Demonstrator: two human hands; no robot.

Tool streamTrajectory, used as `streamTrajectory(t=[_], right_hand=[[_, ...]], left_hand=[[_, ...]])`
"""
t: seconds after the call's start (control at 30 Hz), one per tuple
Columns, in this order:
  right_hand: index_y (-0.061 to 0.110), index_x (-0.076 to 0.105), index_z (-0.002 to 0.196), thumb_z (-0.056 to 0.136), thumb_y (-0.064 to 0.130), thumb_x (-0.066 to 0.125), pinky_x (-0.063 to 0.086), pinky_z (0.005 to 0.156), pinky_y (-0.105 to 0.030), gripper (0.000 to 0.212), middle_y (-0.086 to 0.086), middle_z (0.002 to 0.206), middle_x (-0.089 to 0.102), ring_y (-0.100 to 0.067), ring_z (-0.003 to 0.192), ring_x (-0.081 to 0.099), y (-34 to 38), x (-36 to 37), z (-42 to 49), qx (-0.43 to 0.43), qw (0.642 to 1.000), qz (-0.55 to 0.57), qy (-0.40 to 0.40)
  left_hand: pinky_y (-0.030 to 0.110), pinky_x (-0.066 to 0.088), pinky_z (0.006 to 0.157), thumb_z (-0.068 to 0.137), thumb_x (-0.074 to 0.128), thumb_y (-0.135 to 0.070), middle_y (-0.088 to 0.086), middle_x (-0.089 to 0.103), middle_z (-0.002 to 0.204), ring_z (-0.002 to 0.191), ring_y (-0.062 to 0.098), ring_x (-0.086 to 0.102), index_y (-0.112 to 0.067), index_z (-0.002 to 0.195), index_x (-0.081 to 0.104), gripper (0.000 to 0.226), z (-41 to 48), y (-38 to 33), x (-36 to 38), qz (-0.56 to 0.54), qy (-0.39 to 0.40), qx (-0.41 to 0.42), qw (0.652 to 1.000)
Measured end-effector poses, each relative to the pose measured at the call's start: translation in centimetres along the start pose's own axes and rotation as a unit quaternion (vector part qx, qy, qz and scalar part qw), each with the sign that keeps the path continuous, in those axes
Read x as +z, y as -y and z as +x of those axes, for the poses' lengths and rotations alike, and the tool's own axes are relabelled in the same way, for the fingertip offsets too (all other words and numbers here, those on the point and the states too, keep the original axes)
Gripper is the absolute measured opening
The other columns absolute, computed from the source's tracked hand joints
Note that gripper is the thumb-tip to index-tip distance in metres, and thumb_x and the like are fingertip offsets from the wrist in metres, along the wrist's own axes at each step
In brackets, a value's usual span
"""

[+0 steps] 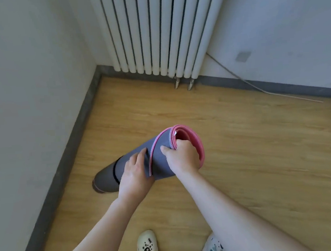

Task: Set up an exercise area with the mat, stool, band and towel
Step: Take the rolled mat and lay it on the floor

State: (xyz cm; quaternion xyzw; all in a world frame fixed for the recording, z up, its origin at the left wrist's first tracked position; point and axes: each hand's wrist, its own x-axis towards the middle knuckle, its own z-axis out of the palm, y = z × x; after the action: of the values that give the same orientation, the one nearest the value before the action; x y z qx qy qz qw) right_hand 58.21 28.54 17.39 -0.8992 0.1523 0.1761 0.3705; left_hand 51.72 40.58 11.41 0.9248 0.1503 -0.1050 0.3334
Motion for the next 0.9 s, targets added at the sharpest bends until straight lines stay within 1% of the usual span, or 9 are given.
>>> streamTrajectory(t=[0.07, 0.13, 0.2, 0.3, 0.43, 0.57, 0.63, 0.73, 0.9], right_hand=[[0.018, 0.056, 0.074, 0.087, 0.037, 0.064, 0.039, 0.065, -0.029, 0.024, 0.002, 0.075, 0.065, -0.028, 0.079, 0.061, -2.5, -0.9, 1.8, 0.003, 1.0, -0.002, -0.01], [0.018, 0.057, 0.08, 0.087, 0.036, 0.063, 0.042, 0.068, -0.03, 0.021, -0.001, 0.086, 0.069, -0.028, 0.086, 0.064, -6.2, -2.0, 3.7, 0.024, 0.999, 0.003, -0.033], [0.014, 0.058, 0.084, 0.087, 0.036, 0.062, 0.046, 0.071, -0.032, 0.022, -0.003, 0.091, 0.07, -0.028, 0.09, 0.064, -10.7, -2.9, 6.0, 0.061, 0.997, 0.01, -0.054], [0.012, 0.062, 0.099, 0.088, 0.034, 0.062, 0.046, 0.077, -0.032, 0.025, -0.004, 0.101, 0.07, -0.028, 0.098, 0.064, -15.6, -3.7, 8.3, 0.102, 0.991, 0.026, -0.076], [0.012, 0.054, 0.125, 0.088, 0.029, 0.064, 0.045, 0.087, -0.033, 0.042, -0.004, 0.117, 0.065, -0.026, 0.111, 0.06, -22.6, -4.5, 12.6, 0.143, 0.984, 0.049, -0.096], [0.013, 0.05, 0.127, 0.078, 0.017, 0.071, 0.047, 0.096, -0.038, 0.054, -0.004, 0.124, 0.061, -0.026, 0.116, 0.057, -29.5, -3.6, 17.3, 0.161, 0.978, 0.053, -0.123], [0.012, 0.05, 0.127, 0.075, 0.015, 0.073, 0.047, 0.097, -0.038, 0.057, -0.004, 0.124, 0.061, -0.025, 0.117, 0.057, -33.1, -2.6, 19.7, 0.183, 0.972, 0.064, -0.132], [0.013, 0.05, 0.13, 0.074, 0.016, 0.074, 0.047, 0.098, -0.041, 0.061, -0.002, 0.127, 0.059, -0.024, 0.118, 0.056, -38.3, -0.8, 22.4, 0.216, 0.965, 0.085, -0.124], [0.011, 0.05, 0.127, 0.075, 0.017, 0.074, 0.048, 0.095, -0.043, 0.057, -0.005, 0.121, 0.057, -0.028, 0.115, 0.056, -46.4, 2.5, 26.5, 0.274, 0.954, 0.083, -0.093]], left_hand=[[0.031, 0.036, 0.099, 0.079, 0.07, -0.02, 0.003, 0.037, 0.143, 0.127, 0.022, 0.038, -0.017, 0.148, 0.027, 0.082, 1.0, -1.7, 2.8, 0.002, -0.004, 0.015, 1.0], [0.03, 0.035, 0.1, 0.078, 0.069, -0.015, 0.003, 0.035, 0.144, 0.126, 0.024, 0.039, -0.018, 0.148, 0.027, 0.082, 1.9, -3.6, 6.5, 0.008, 0.011, 0.036, 0.999], [0.033, 0.036, 0.102, 0.077, 0.065, -0.01, 0.006, 0.035, 0.145, 0.127, 0.028, 0.04, -0.017, 0.149, 0.027, 0.081, 2.8, -5.7, 10.8, 0.017, 0.04, 0.061, 0.997], [0.035, 0.038, 0.103, 0.077, 0.065, -0.011, 0.005, 0.034, 0.146, 0.129, 0.029, 0.039, -0.019, 0.149, 0.028, 0.081, 3.6, -7.6, 15.2, 0.031, 0.071, 0.072, 0.994], [0.036, 0.038, 0.103, 0.075, 0.072, -0.019, 0.005, 0.031, 0.148, 0.131, 0.027, 0.035, -0.024, 0.15, 0.026, 0.088, 5.6, -9.8, 23.0, 0.062, 0.109, 0.083, 0.989], [0.037, 0.038, 0.102, 0.076, 0.073, -0.021, 0.007, 0.028, 0.147, 0.132, 0.028, 0.031, -0.026, 0.15, 0.023, 0.089, 8.0, -10.7, 30.3, 0.096, 0.14, 0.086, 0.982], [0.041, 0.039, 0.104, 0.075, 0.074, -0.021, 0.009, 0.03, 0.146, 0.131, 0.031, 0.032, -0.026, 0.149, 0.025, 0.088, 9.2, -10.5, 34.0, 0.114, 0.156, 0.091, 0.977], [0.048, 0.035, 0.106, 0.076, 0.071, -0.021, 0.01, 0.03, 0.147, 0.133, 0.033, 0.031, -0.025, 0.148, 0.027, 0.085, 10.4, -9.7, 38.9, 0.153, 0.179, 0.1, 0.967], [0.044, 0.025, 0.113, 0.084, 0.063, -0.023, 0.006, 0.015, 0.154, 0.141, 0.027, 0.017, -0.029, 0.151, 0.013, 0.084, 12.4, -7.8, 46.6, 0.217, 0.234, 0.06, 0.946]])
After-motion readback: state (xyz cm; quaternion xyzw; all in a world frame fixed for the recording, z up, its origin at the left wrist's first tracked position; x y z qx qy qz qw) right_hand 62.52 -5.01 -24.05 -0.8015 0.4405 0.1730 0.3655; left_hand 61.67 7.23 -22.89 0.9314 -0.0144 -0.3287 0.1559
